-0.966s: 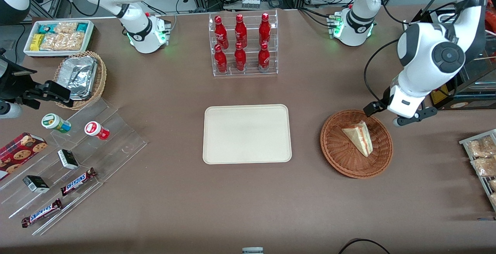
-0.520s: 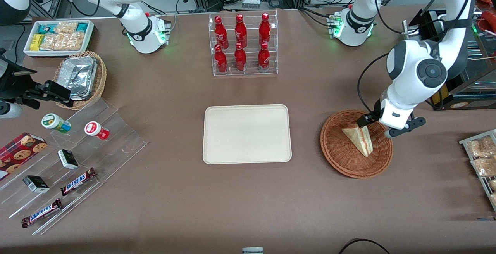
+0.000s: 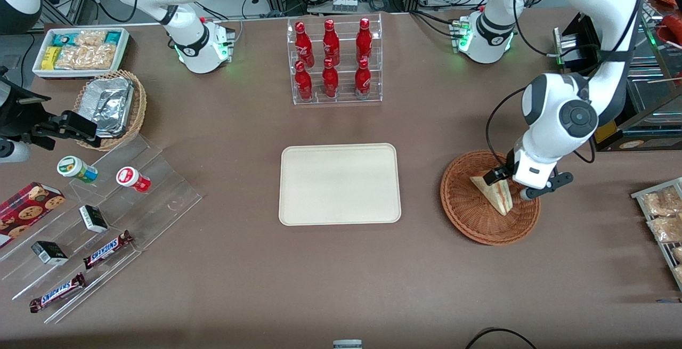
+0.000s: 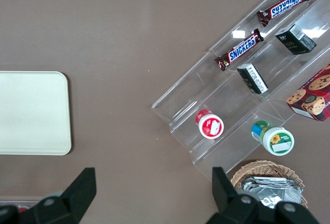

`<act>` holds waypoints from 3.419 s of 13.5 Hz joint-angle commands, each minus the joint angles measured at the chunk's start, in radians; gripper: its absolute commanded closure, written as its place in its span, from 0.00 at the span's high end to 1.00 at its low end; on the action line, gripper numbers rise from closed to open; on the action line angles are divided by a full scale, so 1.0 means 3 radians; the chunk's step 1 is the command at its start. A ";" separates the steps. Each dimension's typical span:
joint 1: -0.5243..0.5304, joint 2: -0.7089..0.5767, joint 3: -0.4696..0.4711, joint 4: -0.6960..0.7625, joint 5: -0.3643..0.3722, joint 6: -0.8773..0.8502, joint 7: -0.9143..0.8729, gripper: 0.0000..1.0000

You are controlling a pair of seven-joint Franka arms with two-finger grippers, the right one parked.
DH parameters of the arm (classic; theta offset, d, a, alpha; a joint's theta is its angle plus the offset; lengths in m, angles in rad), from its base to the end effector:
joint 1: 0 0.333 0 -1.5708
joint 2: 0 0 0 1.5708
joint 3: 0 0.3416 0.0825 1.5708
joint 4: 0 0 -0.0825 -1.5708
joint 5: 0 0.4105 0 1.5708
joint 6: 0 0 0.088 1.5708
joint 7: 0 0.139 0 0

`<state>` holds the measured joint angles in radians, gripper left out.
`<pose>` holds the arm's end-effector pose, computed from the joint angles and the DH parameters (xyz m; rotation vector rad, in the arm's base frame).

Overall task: Place sandwich from basket to tray
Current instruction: 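Lower the left gripper and close it on the sandwich's upright edge, then lift the sandwich and carry it with the left gripper over the white tray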

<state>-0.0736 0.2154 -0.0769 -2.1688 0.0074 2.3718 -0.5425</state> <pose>0.5753 -0.0870 0.2678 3.0759 0.6049 -0.0233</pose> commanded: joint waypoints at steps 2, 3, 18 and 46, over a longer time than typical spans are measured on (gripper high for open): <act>-0.0031 0.0156 0.0006 0.0015 0.0042 0.0152 -0.0104 1.00; -0.0026 0.0202 0.0006 0.0015 0.0042 0.0193 -0.0104 1.00; -0.0026 0.0228 0.0016 0.0167 0.0123 0.0016 -0.0222 0.00; -0.1523 0.1588 -0.0219 0.2474 -0.0070 -0.1233 0.0050 0.00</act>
<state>-0.5007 0.6438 -0.1552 -1.5019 0.0232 2.0140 -0.5072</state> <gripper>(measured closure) 0.850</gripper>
